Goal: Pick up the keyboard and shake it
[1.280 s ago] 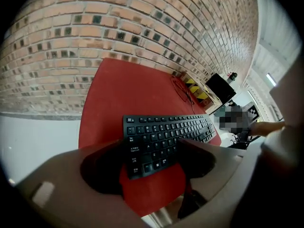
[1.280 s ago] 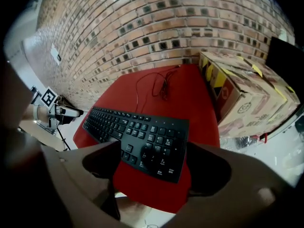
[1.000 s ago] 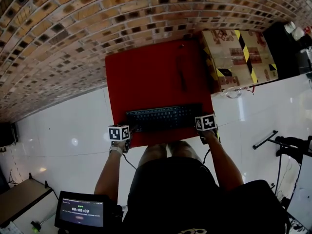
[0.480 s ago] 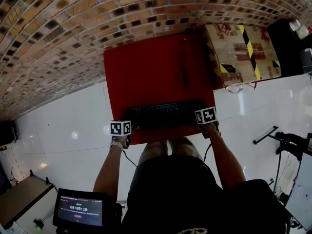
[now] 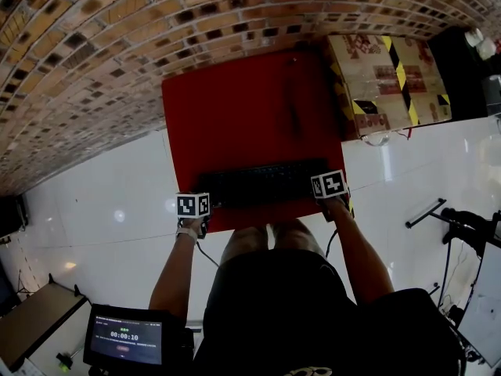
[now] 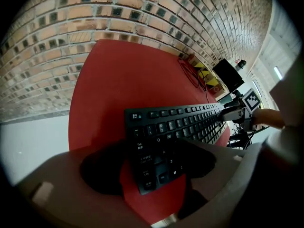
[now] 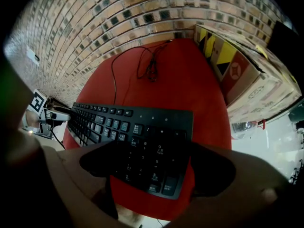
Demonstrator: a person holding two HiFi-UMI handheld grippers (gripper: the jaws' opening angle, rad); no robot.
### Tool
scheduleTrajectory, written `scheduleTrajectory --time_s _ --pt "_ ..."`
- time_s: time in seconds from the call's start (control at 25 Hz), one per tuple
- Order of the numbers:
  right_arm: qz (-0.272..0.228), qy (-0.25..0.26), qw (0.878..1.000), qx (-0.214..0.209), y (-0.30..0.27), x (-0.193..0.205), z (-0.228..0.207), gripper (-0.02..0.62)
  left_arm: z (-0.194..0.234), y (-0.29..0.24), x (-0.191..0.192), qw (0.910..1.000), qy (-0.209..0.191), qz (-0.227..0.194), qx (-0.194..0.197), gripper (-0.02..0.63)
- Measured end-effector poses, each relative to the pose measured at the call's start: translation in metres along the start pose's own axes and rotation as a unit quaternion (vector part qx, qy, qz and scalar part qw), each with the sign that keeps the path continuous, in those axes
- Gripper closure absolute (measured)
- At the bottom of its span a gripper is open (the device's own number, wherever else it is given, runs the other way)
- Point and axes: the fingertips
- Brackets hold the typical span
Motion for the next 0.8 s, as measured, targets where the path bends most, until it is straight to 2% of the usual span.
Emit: scheduleTrajectory --time_s 0.4,0.44,0.48,0.52,0.64,0.8 --pt "-0.001 -0.001 1.000 0.001 0.002 0.000 0.001 0.129 -0.005 0.000 -0.001 0.9999 0.006 0.005 -0.007 0.241" --pt "-0.002 0.000 1.000 0.000 0.002 0.000 0.001 0.129 -0.007 0.001 -0.002 1.0000 0.007 0.002 -0.003 0.230" --pt "-0.003 0.001 1.000 -0.001 0.002 0.000 0.002 0.129 -0.010 0.000 -0.002 1.0000 0.008 0.000 -0.001 0.178" --pt "-0.005 0.002 1.000 -0.001 0.003 0.000 0.002 0.129 -0.011 0.000 -0.001 1.0000 0.008 -0.002 -0.003 0.158" --pt "-0.004 0.000 1.000 0.000 0.003 0.001 0.002 0.129 -0.009 -0.001 -0.001 0.9997 0.004 -0.007 -0.022 0.173" --pt "-0.001 -0.001 1.000 0.001 0.003 0.000 0.002 0.129 -0.010 -0.002 -0.003 0.9995 0.022 -0.009 -0.021 0.173"
Point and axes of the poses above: the fingertips, and each gripper's own axes: y backward along the fingers, z to its left, x out of its underside, and after that the axes turned 7 degrees about -x, right-handed
